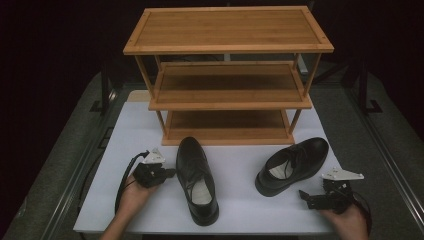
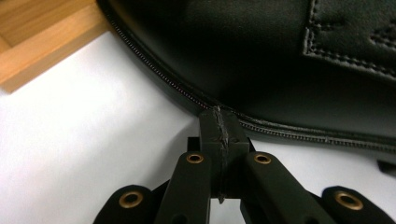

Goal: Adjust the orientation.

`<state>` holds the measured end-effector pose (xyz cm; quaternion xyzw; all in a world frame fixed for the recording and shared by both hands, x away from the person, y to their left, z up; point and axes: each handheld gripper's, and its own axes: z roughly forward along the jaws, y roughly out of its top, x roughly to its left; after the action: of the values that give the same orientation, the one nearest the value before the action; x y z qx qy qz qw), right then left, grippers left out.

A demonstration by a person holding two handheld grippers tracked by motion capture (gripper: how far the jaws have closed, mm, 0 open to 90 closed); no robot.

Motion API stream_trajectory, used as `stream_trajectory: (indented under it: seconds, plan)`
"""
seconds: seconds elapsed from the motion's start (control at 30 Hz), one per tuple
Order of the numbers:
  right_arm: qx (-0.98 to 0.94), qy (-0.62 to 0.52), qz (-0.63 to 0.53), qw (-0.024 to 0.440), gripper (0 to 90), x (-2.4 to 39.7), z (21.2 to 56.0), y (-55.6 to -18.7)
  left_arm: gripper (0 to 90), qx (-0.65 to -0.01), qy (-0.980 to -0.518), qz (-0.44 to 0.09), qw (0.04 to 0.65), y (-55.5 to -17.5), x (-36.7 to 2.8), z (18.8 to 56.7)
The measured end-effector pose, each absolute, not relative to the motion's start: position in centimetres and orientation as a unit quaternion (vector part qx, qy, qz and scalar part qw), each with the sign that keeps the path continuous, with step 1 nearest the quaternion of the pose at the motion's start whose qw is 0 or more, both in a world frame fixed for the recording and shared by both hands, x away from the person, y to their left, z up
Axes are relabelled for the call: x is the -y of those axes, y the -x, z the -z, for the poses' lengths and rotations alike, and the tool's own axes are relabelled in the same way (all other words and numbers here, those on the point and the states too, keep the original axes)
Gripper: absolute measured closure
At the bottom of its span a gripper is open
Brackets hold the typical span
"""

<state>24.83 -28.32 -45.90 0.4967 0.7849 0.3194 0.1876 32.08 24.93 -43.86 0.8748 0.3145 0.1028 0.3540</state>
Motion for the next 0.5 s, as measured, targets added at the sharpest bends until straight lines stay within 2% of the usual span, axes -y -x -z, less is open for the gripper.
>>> stream_trajectory:
  seconds: [0.5]
  plan:
    - [-0.784,-0.497,-0.320,0.188,0.0,28.3,45.9,-24.8,90.0,-0.300,-0.879,-0.103,0.356,-33.5,-22.6,43.8]
